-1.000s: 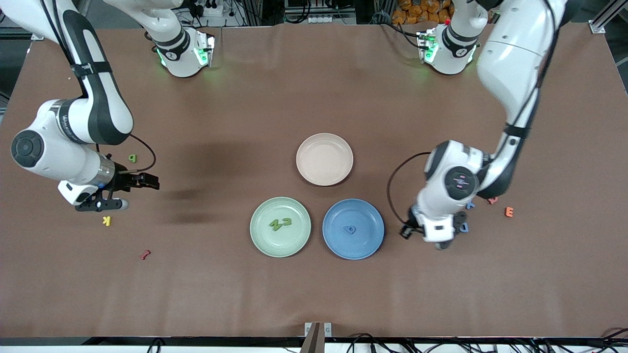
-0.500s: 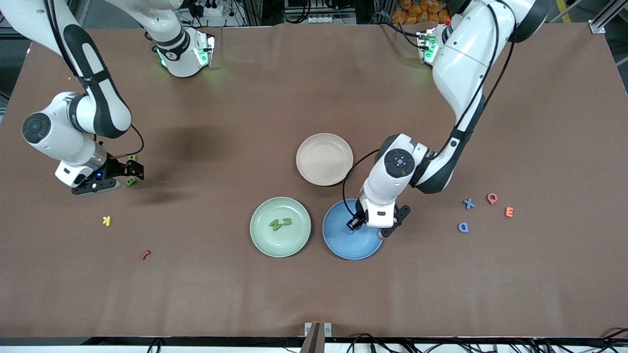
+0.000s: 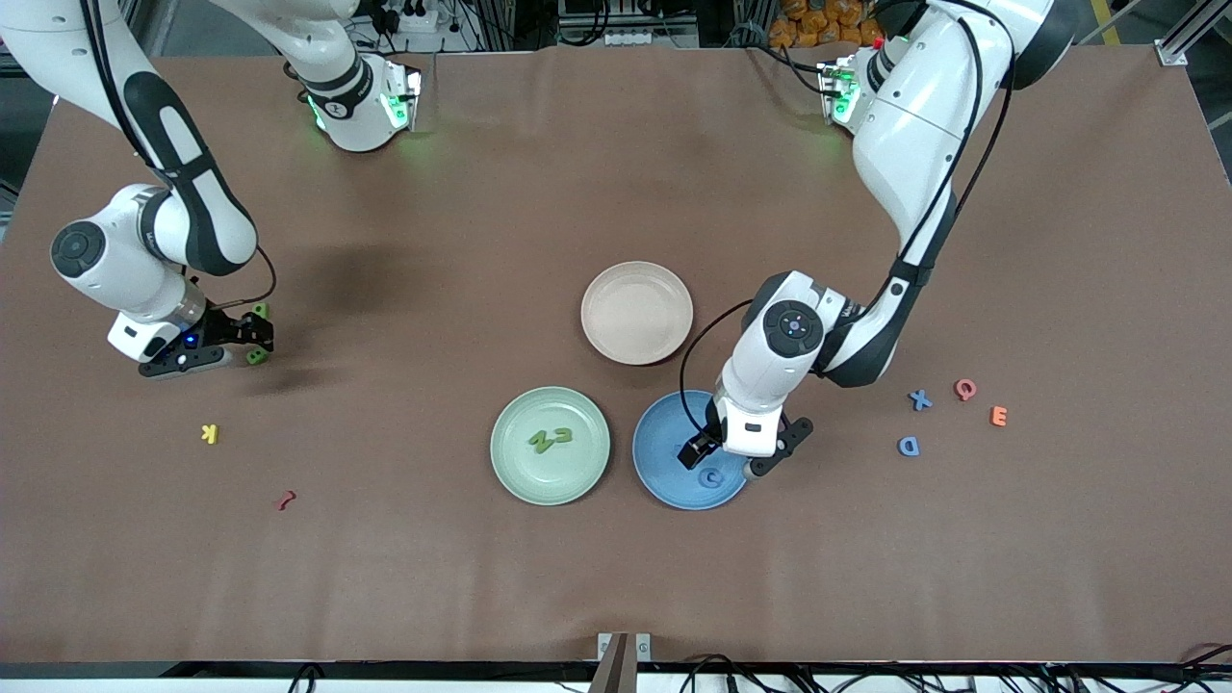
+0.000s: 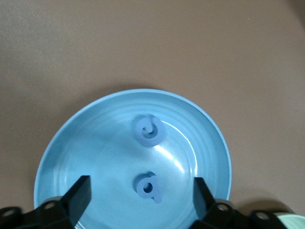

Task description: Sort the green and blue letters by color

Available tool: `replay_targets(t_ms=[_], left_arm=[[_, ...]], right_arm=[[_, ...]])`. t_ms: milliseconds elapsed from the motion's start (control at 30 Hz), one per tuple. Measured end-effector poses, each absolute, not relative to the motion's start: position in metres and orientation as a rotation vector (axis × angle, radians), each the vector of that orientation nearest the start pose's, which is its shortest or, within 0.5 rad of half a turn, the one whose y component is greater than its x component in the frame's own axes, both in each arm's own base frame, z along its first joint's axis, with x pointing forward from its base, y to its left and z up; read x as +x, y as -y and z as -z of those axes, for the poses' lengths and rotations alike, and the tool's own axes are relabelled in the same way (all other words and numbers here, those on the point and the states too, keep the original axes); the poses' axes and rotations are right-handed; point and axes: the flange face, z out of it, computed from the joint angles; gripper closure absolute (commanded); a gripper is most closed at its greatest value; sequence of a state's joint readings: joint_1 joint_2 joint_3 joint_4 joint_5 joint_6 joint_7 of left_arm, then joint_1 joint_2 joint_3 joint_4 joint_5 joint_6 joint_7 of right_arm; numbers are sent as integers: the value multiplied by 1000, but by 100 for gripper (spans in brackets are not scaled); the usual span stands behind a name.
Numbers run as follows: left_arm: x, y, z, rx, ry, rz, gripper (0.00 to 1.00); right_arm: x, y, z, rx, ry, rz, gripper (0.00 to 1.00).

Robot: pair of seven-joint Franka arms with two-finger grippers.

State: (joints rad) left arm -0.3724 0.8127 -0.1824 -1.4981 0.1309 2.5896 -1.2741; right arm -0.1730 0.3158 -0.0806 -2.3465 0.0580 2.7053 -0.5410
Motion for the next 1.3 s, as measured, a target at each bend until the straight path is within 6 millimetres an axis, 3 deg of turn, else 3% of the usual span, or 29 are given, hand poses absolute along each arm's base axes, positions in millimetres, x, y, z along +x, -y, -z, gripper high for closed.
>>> replay_targets(t_ms=[100,267,533,667,800,1067,1133,1300], left_arm=[[647,359,-222,-3175,1157,256,0],[662,315,-227,-3124,1061,194,0],[690,199,-241,-3104,655,48,0],[695,159,-241,-3110,464,-5,0],[693,141,-233,-3089,285,-34,0],[690,120,-218,-3073,-10,-75,0],[691,114,-218,-3073,-67,-80,0],[694,92,-217,-3073,-142,-88,0]], right_arm=[[499,140,-197,-3134,376,54,15],[496,143,-190,-3138,373,58,20],[492,146,-175,-3139,364,40,28],[491,146,-171,-3137,363,30,32],[491,146,-170,-3137,362,30,47],[493,144,-173,-3137,357,48,95],[493,143,-173,-3136,356,49,100],[496,133,-174,-3127,336,60,100]])
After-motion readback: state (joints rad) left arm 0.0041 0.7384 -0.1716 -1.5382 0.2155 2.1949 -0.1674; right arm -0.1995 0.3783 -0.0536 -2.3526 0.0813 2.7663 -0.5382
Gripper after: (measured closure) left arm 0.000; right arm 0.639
